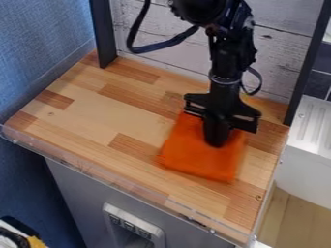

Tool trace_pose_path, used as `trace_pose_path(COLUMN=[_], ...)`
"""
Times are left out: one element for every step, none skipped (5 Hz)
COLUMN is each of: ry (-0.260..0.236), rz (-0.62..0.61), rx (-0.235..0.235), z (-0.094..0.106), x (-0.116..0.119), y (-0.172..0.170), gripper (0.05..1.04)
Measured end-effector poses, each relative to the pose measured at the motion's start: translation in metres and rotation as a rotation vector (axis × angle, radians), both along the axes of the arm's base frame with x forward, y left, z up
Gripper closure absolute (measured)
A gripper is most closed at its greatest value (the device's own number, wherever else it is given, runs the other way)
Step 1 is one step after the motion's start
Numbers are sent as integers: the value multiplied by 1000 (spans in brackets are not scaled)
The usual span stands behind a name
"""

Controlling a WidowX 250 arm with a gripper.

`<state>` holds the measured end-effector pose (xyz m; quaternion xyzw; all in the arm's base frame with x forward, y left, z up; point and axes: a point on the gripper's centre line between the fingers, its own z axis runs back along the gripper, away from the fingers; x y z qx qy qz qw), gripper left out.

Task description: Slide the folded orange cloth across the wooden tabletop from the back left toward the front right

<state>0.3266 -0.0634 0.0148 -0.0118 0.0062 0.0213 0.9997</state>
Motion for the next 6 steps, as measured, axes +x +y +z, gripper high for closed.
trace_pose_path(ry=[28,36,50,58,11,-6], rz=[-19,-14,-20,-27,-32,-34], rx=[2,5,6,2,7,11], z=[12,24,34,42,66,80], x=[5,15,19,19,17,13], y=[9,39,69,103,132,157], gripper=[599,299,89,83,83,83])
